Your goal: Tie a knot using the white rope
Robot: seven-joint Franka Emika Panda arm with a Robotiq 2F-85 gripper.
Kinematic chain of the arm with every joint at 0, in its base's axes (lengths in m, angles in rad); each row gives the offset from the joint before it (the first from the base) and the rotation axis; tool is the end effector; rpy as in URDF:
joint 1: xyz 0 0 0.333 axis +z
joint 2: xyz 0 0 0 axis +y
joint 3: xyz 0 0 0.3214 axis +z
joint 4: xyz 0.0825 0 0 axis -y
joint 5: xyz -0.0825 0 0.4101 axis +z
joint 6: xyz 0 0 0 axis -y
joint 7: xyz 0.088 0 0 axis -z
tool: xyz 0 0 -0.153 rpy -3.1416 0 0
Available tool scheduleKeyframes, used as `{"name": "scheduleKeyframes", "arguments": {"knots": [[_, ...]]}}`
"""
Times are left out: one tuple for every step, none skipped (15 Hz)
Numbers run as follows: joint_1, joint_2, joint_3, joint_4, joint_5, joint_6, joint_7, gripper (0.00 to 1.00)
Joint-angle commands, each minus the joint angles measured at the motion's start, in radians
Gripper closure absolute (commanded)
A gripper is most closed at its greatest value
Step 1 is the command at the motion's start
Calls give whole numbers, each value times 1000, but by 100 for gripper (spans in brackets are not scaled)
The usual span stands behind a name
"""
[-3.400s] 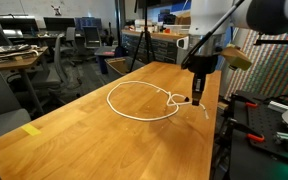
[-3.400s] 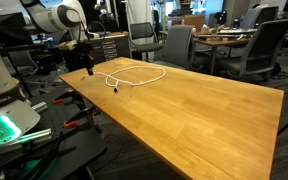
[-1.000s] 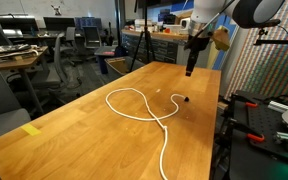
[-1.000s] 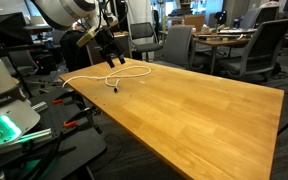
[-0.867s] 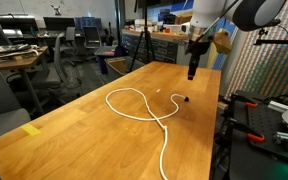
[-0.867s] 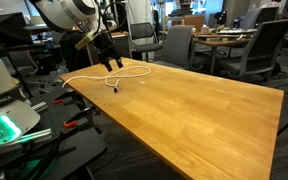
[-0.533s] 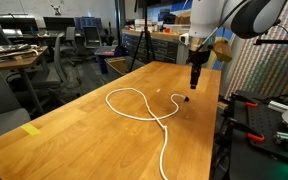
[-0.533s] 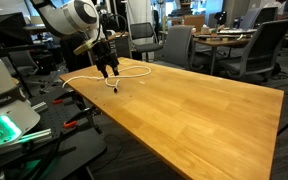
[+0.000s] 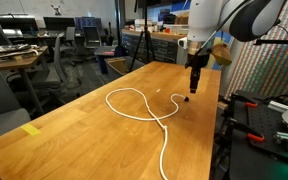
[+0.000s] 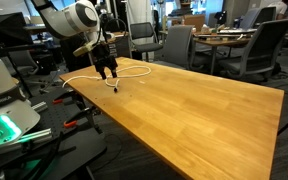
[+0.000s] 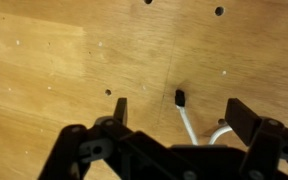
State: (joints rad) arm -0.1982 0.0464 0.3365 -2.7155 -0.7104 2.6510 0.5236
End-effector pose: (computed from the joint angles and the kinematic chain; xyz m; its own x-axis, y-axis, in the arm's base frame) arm 0.3911 0.0609 0.1387 0.9661 0.2550 -0.0391 0.2552 -0.9224 0.2900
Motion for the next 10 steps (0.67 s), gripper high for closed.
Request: {"name": "scheduleKeyframes", "arguments": {"knots": [[16,64,22,48,72,-19,-14,0],[17,77,27,53,82,-17,-13,0],[18,91,28,58,79,-12,-5,25],[18,104,29,67,78,-15,-2,27],[17,116,29,75,76,-14,0,34],[15,129,28,86,78,-16,1,44],[13,142,27,96,85,-15,-1,51],[12,152,28,105,92,-16,-2,60],[11,160,29,113,99,-14,-3,67],[11,168,29,121,102,-11,-2,73]]}}
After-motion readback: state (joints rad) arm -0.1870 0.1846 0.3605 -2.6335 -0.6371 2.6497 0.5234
